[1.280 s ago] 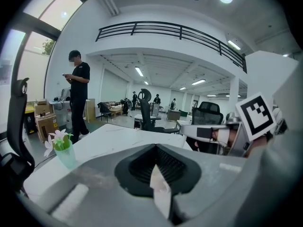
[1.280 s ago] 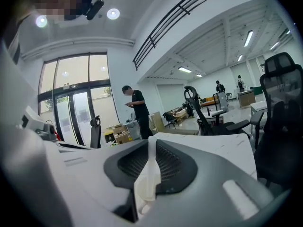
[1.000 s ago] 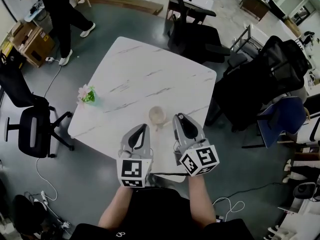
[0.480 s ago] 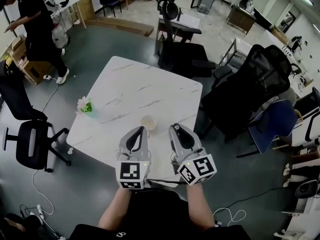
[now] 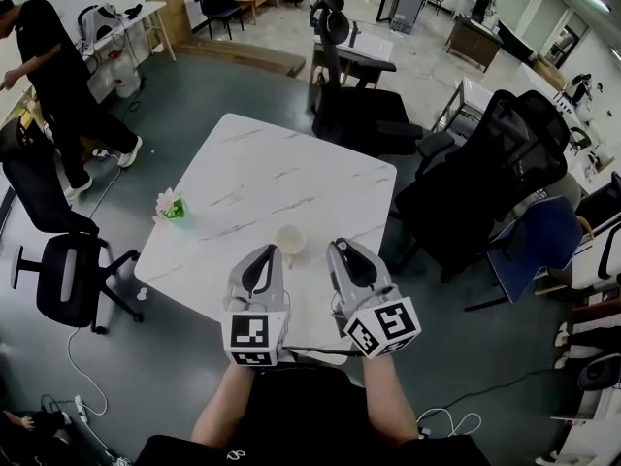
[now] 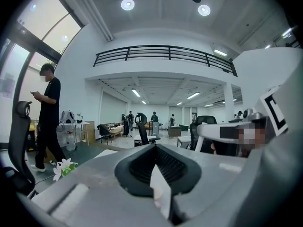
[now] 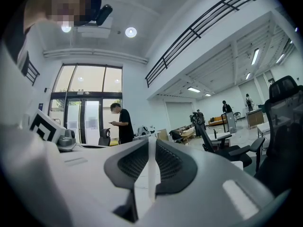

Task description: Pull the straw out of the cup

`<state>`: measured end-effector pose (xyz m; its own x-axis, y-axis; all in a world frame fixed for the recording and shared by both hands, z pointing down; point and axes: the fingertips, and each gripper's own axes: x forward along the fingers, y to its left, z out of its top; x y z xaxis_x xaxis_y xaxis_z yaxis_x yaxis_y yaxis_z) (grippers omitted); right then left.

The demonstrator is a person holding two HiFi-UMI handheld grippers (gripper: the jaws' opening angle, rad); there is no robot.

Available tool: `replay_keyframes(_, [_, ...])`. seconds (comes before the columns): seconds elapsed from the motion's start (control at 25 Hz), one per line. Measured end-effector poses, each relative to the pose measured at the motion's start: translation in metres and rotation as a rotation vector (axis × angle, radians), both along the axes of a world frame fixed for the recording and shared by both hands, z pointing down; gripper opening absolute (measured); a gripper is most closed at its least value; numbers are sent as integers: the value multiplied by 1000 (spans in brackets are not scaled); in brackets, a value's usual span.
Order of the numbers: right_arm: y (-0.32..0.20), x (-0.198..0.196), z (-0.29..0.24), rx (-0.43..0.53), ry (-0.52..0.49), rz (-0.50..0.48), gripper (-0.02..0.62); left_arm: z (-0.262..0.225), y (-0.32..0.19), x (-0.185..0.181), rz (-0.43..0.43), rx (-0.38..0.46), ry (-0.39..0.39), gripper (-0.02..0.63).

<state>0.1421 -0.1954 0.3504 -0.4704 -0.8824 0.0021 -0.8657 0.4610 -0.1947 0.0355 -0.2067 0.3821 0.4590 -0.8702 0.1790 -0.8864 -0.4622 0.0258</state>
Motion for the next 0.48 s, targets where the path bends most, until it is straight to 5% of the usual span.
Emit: replay_keyframes(0.48, [-8, -2, 3, -5, -6, -17, 44, 1, -5, 3, -2, -1, -10, 2])
